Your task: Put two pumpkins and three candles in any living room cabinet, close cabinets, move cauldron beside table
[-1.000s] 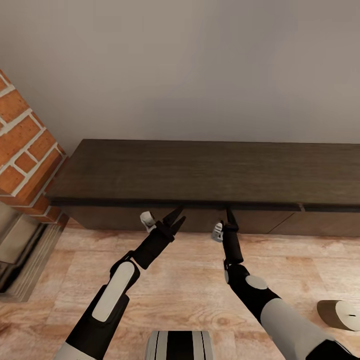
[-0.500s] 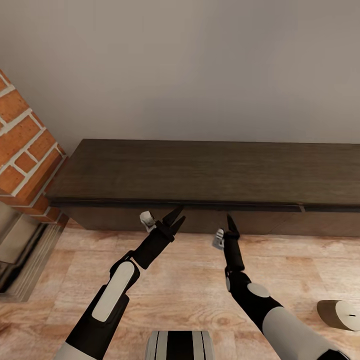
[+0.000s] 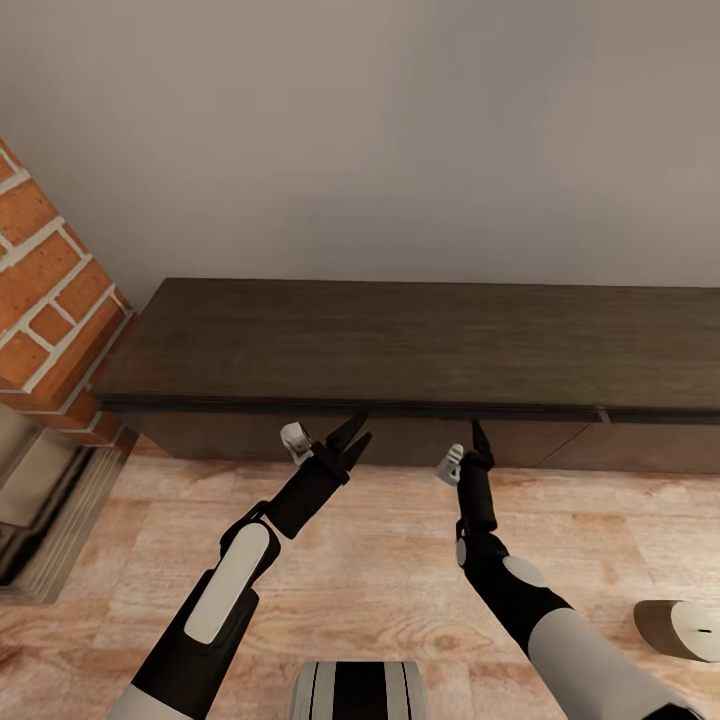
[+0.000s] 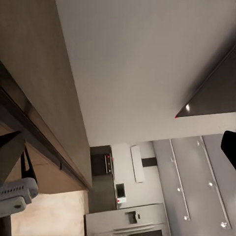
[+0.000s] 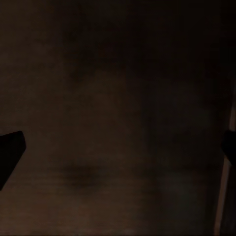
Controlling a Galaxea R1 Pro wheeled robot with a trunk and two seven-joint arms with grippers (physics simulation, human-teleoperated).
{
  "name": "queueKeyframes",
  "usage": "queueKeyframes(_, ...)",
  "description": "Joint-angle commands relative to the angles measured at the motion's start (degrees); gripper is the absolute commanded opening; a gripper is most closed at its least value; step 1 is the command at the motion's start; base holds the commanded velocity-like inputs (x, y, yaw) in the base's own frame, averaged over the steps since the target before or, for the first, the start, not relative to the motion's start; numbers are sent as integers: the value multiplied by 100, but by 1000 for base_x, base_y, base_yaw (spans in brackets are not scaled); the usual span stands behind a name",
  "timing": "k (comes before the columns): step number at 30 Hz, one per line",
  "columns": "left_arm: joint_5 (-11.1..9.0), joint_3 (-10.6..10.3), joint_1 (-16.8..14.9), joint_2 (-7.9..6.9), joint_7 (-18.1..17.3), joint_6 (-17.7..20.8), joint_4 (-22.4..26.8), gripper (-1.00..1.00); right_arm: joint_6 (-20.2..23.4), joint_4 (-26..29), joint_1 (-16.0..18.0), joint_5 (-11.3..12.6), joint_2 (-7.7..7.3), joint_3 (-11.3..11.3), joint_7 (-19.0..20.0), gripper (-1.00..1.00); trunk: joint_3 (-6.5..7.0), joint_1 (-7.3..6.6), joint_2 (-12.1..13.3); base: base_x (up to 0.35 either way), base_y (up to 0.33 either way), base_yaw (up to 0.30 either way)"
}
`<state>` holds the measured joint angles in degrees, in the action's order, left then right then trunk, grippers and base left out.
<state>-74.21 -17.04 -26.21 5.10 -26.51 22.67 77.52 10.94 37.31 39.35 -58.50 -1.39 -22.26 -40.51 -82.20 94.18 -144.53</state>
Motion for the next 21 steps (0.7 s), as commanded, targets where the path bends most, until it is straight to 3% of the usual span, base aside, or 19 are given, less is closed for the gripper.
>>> queueKeyframes(1,0,0,1,0,-1,0,0,100,22,671,-7,-12,-2,16,-8,100,1,-1,0,0,0,0)
queueKeyframes(16,-5,-10,2,7,0,0,0,100,193,1857,-581,-35,5,20,153,100,1,-1,0,0,0,0)
queueKeyframes(21,-4,-10,2,7,-2,0,0,100,261,2095,-633,-23,-11,51,488,100,1,-1,0,0,0,0)
